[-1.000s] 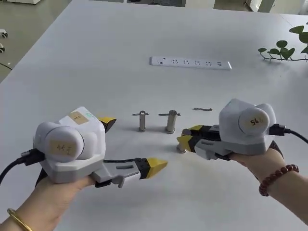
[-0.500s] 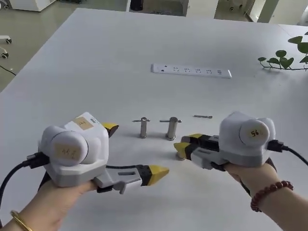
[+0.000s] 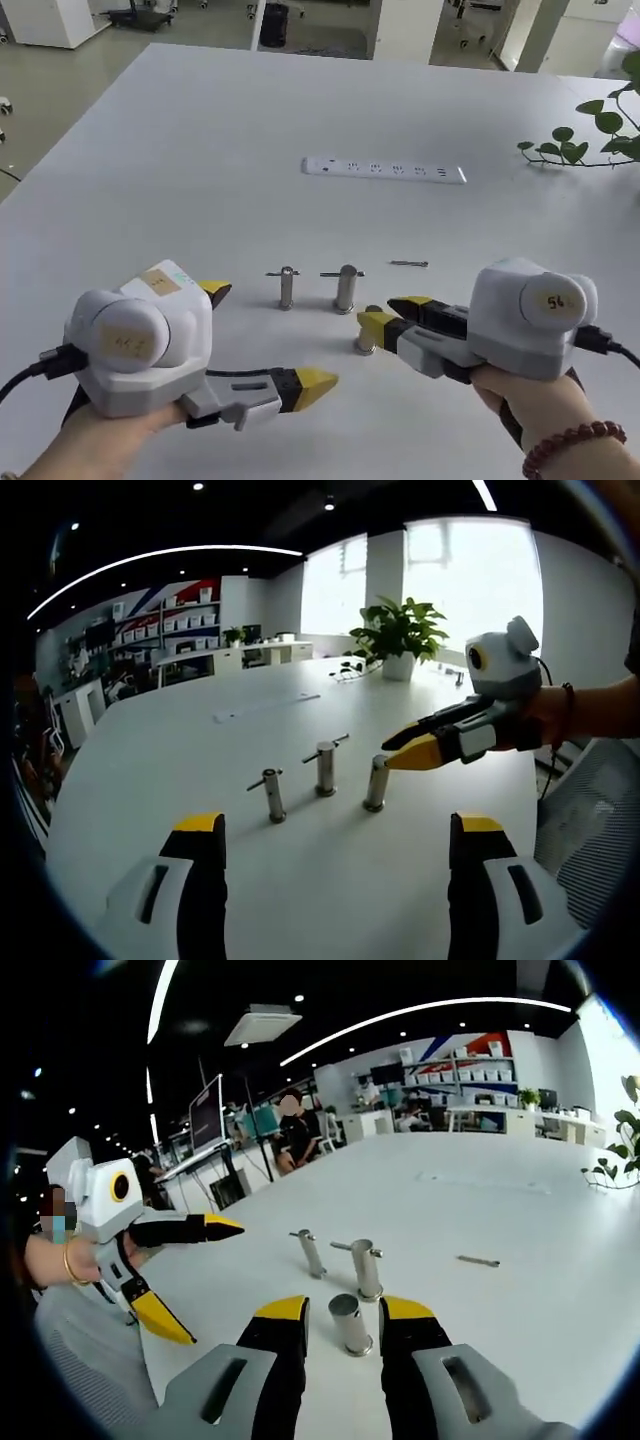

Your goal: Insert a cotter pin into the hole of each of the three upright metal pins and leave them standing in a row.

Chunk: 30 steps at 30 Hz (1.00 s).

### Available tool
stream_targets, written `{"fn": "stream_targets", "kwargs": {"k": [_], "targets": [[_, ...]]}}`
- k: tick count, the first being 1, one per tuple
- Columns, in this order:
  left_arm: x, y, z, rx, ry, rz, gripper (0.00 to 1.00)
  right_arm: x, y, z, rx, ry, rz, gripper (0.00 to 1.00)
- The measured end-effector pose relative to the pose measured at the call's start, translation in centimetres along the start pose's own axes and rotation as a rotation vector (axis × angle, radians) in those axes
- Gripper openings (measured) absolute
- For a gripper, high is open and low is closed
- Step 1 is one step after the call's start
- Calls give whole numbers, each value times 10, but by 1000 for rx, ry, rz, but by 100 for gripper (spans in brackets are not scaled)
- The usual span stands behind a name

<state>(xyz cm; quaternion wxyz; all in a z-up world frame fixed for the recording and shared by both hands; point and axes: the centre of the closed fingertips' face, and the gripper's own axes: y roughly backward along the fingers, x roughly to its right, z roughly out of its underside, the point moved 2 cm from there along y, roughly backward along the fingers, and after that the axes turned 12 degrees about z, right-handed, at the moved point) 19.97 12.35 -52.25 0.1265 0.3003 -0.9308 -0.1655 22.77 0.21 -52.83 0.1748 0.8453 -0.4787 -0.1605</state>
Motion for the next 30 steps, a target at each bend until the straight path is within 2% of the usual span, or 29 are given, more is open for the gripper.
{"fn": "stream_targets", "kwargs": {"k": [3, 10, 12, 19, 27, 30], "targets": [[1, -1, 0, 0, 0, 3, 92, 3, 7, 0, -6, 18, 8, 23], [1, 0, -1, 6, 1, -2, 92, 23, 19, -3, -13, 27, 32, 22], [-1, 1, -1, 5, -4, -14, 92, 28, 20, -6, -13, 16, 24, 21], [-1, 1, -2, 11, -3, -18, 91, 43, 12, -11, -37, 53, 16, 21], [-2, 3, -3, 13, -1, -24, 91, 59, -2, -18, -98, 164, 7, 20], [-3, 3, -3, 13, 0, -24, 91, 65, -8, -21, -106, 178, -3, 20]]}}
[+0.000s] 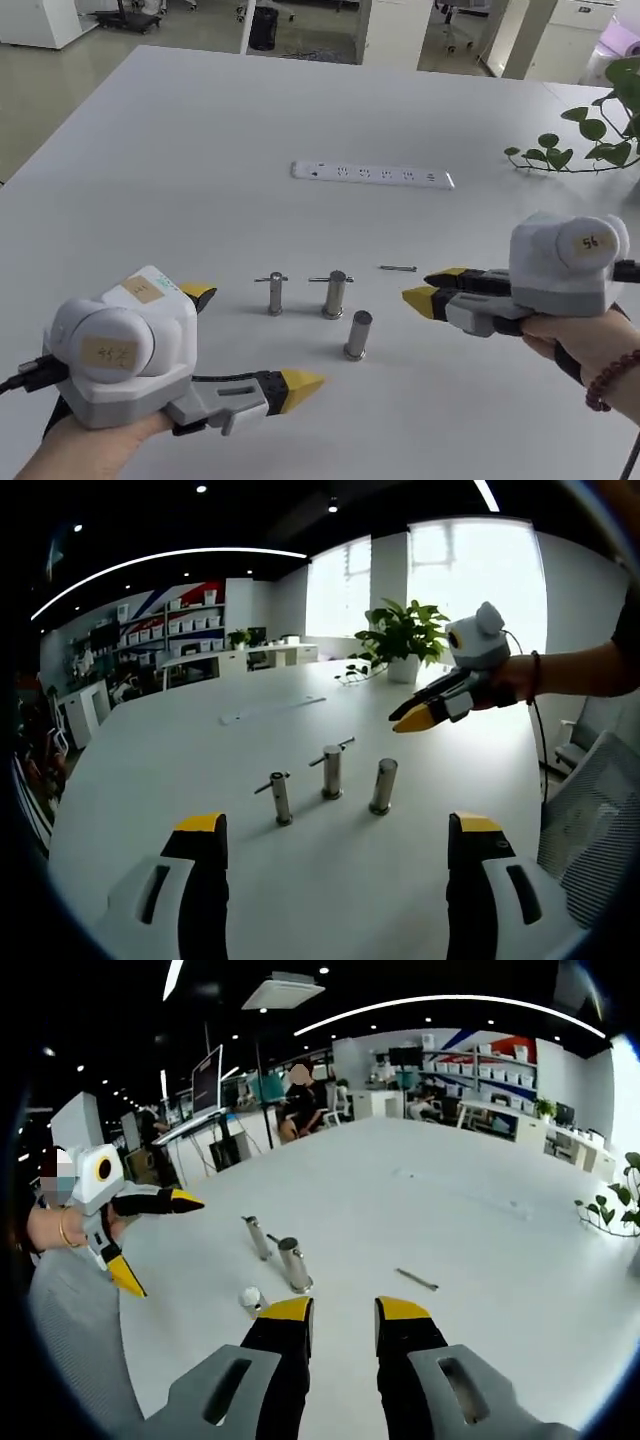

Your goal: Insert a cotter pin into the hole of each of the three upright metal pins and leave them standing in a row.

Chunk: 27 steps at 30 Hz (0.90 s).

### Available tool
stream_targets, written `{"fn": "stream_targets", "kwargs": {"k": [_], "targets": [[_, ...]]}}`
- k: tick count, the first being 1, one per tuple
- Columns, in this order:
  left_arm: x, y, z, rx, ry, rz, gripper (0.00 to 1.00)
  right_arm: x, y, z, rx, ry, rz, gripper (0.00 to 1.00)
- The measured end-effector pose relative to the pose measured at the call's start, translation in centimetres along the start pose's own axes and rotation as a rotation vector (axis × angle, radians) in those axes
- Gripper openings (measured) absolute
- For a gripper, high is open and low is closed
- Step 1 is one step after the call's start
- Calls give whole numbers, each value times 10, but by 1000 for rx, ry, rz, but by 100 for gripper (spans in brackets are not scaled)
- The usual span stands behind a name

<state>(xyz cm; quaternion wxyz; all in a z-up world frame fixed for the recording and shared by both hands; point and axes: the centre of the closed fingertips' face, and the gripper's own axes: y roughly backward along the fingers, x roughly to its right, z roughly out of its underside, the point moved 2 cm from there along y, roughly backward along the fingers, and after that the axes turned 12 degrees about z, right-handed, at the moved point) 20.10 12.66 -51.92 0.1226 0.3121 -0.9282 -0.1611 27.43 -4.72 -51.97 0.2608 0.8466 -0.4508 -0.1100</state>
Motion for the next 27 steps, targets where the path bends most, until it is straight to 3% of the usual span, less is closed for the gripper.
{"fn": "stream_targets", "kwargs": {"k": [7, 14, 20, 27], "targets": [[-1, 0, 1, -5, 0, 5, 90, 18, -14, 0, -53, 82, -6, 20], [-2, 0, 1, -1, 2, 5, 89, 37, -30, 1, -137, 229, -22, 19], [-3, 1, 1, 1, 6, 3, 88, 44, -45, -3, -170, 281, -33, 17], [-2, 1, 4, -10, 13, 5, 87, 50, -63, 5, -249, 375, -62, 14]]}}
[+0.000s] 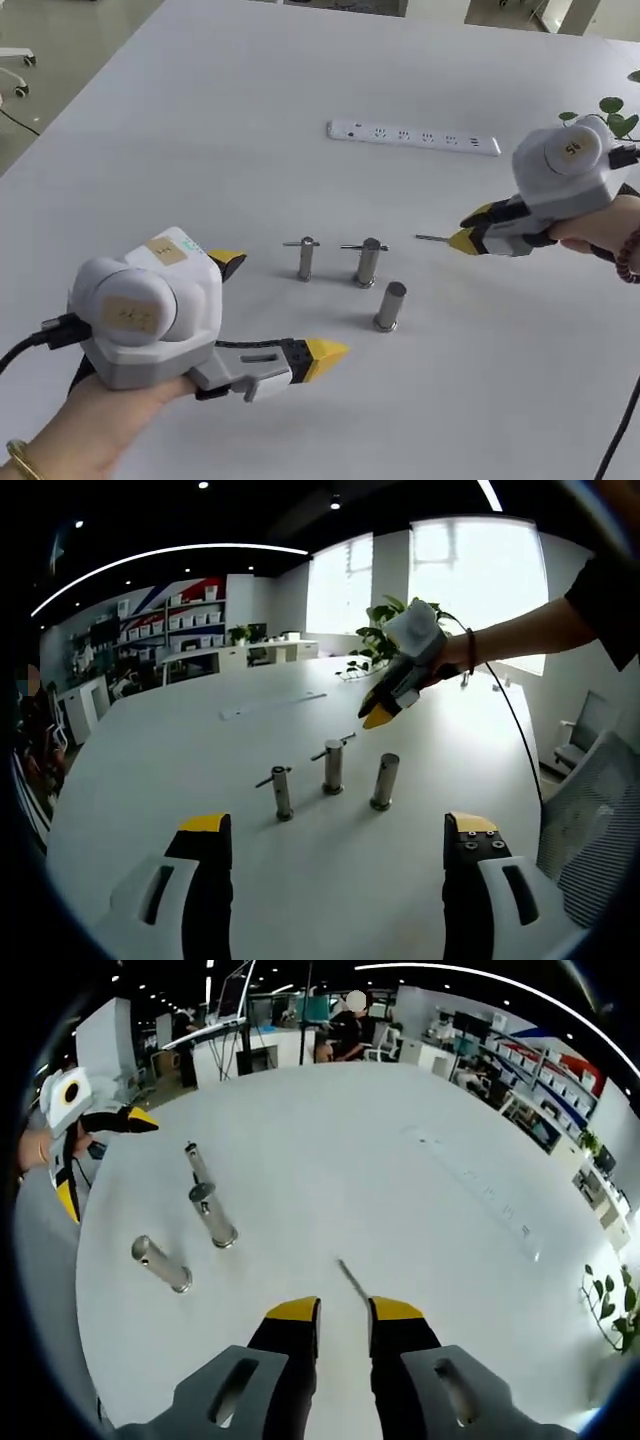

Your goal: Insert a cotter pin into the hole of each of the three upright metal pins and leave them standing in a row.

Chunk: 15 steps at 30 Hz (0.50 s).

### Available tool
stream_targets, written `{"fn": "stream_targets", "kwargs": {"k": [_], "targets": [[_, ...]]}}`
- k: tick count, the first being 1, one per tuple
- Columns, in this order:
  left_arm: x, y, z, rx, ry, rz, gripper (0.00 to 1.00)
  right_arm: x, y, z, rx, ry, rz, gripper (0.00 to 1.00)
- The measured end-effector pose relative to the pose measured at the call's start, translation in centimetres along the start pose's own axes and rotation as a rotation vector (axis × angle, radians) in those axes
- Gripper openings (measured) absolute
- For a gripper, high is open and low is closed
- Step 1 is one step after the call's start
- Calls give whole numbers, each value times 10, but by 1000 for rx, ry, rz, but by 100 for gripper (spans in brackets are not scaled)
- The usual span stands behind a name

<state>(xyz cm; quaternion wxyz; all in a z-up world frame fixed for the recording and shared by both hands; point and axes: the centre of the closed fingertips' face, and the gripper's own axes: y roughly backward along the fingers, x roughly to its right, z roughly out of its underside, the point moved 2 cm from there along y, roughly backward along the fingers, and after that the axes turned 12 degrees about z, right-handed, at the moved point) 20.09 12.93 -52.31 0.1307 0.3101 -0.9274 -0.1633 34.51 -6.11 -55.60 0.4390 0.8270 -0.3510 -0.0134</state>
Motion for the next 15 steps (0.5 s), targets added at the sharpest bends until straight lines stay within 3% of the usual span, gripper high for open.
{"fn": "stream_targets", "kwargs": {"k": [6, 15], "targets": [[-1, 1, -2, 15, 6, -4, 86, 5, -11, 6, -63, 73, -37, 13], [-3, 2, -2, 21, 11, -4, 86, 17, -27, 10, -120, 165, -48, 13]]}}
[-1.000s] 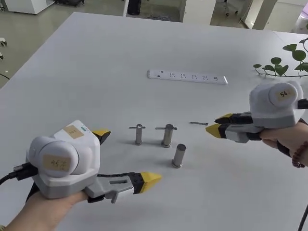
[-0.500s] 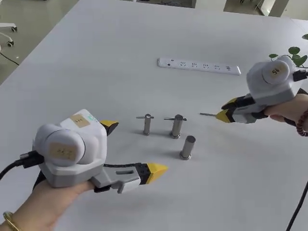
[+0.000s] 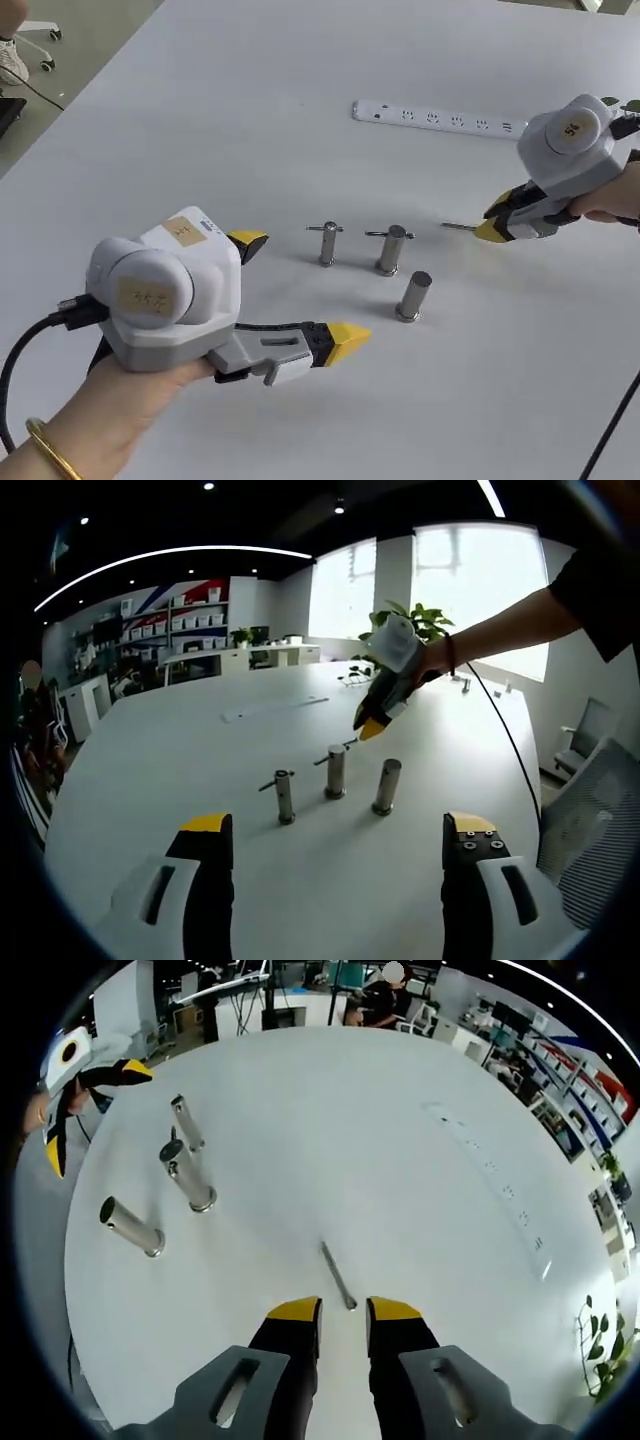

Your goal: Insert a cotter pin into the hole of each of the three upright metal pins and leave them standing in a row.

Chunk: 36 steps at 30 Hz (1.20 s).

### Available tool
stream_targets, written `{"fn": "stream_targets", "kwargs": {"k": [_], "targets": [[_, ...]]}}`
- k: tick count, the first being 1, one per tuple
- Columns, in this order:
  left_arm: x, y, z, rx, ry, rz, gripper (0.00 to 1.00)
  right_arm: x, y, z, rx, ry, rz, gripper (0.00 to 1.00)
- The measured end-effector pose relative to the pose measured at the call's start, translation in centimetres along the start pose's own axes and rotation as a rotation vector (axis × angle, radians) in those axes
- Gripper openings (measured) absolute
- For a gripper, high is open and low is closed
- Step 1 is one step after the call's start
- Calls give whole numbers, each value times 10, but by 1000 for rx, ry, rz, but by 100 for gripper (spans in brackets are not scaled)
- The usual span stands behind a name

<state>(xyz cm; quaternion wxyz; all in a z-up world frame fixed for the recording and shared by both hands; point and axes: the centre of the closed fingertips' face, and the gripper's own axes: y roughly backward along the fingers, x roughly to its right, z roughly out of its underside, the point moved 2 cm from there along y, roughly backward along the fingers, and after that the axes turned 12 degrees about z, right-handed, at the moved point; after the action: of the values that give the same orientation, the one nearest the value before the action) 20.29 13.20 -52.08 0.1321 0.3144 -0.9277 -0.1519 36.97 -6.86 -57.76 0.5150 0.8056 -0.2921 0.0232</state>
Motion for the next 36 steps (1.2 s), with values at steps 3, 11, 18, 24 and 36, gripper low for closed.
{"fn": "stream_targets", "kwargs": {"k": [3, 11, 18, 24, 36], "targets": [[0, 0, 0, -3, 0, 0, 85, 10, -12, 1, -4, 7, -18, 12], [-2, 0, 1, -5, 5, 2, 83, 7, -15, 4, -58, 118, -76, 9], [-3, 0, 1, -5, 3, 0, 83, -2, -13, 2, -74, 172, -111, 8], [-3, 0, 2, -7, 3, 3, 83, -7, -12, 2, -100, 204, -169, 4], [-3, -1, 1, -7, 2, 1, 83, -5, -13, 3, -116, 203, -194, 2]]}}
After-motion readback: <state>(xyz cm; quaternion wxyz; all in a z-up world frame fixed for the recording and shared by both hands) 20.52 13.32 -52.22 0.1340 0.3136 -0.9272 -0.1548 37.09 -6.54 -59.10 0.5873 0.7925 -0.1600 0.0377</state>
